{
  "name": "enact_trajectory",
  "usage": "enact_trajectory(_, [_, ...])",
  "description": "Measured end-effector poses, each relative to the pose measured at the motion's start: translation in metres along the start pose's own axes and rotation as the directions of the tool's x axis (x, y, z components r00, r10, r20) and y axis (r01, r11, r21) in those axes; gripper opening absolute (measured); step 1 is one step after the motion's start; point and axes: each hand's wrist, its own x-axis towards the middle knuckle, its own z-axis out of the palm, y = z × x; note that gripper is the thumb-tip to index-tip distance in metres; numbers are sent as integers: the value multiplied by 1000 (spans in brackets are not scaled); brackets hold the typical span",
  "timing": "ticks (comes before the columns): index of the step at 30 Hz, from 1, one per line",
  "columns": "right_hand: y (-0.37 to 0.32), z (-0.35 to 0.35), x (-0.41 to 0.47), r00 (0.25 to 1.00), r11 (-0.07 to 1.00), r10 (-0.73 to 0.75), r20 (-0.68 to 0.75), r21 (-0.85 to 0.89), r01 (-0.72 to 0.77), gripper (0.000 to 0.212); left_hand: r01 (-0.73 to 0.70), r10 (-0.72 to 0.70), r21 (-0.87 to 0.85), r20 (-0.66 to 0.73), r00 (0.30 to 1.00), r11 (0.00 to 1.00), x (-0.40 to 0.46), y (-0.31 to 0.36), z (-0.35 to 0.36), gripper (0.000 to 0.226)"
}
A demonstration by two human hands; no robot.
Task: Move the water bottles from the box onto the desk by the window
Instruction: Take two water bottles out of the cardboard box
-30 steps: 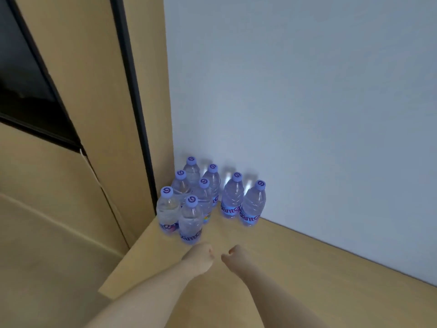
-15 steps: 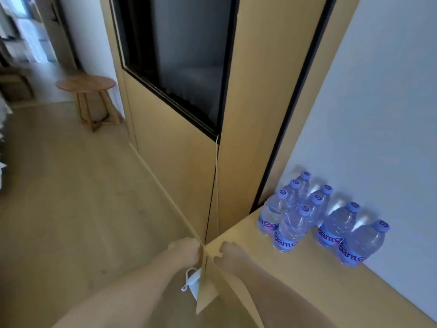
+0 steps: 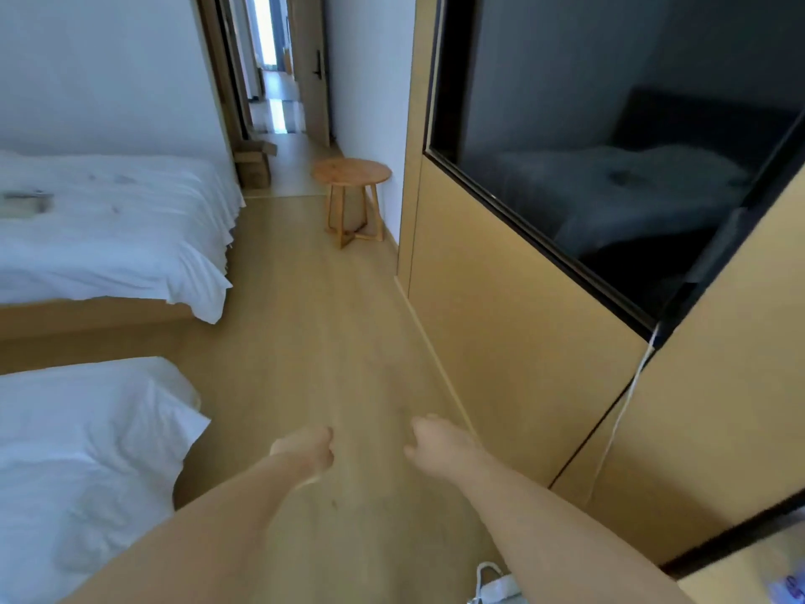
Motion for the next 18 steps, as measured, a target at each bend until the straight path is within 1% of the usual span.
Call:
enact_trajectory(4, [-48,-17,61,997,997,-52,56,-59,55,39,106,-106,-88,-3,994,991,29,-58,-21,36])
enact_trajectory(9, [-92,-32,153,984,984,-135,117,-101,147,37,214,-209,-211,47,977,954,89,-112,-38,34])
enact_trajectory(12, [-114,-50,219,975,974,-171,143,-123,189,39,268,-257,-241,76,963,933,147,-137,-58,33])
enact_trajectory(14, [-124,-64,267,972,973,-179,151,-116,198,41,277,-263,-258,88,961,926,190,-147,-78,33])
enact_trajectory(18, [-147,-111,360,967,970,-181,181,-129,206,41,258,-244,-187,94,965,948,272,-161,-137,36])
